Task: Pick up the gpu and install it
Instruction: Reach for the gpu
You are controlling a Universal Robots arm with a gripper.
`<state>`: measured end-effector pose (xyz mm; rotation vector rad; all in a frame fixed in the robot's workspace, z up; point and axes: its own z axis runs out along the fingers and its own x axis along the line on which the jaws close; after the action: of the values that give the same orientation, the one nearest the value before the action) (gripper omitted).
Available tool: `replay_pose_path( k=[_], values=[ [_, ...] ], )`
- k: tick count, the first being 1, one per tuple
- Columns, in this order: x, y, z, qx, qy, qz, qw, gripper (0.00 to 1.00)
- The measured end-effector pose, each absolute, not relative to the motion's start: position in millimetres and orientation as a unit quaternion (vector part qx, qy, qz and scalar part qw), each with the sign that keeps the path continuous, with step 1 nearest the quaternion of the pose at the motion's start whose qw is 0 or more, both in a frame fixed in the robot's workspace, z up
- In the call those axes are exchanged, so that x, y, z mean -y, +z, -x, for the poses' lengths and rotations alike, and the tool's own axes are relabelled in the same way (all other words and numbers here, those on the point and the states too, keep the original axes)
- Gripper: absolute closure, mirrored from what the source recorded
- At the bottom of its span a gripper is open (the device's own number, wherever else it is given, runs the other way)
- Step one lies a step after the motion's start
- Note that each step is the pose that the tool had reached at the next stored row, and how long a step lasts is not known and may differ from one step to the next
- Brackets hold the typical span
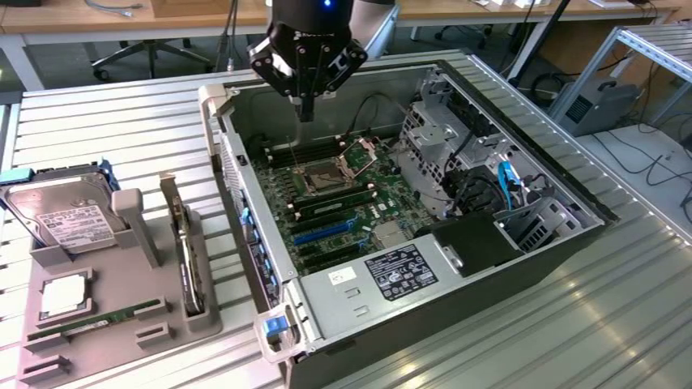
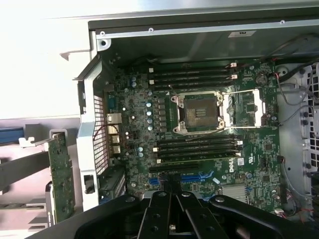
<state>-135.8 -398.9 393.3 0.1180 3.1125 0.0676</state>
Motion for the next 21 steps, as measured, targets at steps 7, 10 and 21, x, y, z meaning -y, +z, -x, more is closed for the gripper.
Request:
replay_pose_path(
  k=[7, 10, 21],
  values=[
    [398.9, 393.3, 138.2, -0.999, 0.022, -0.038, 0.013, 0.89],
    [399.0, 393.3, 138.8, -0.999, 0.022, -0.038, 0.013, 0.89],
    [398.9, 393.3, 141.5, -0.999, 0.022, -0.038, 0.013, 0.89]
  ],
)
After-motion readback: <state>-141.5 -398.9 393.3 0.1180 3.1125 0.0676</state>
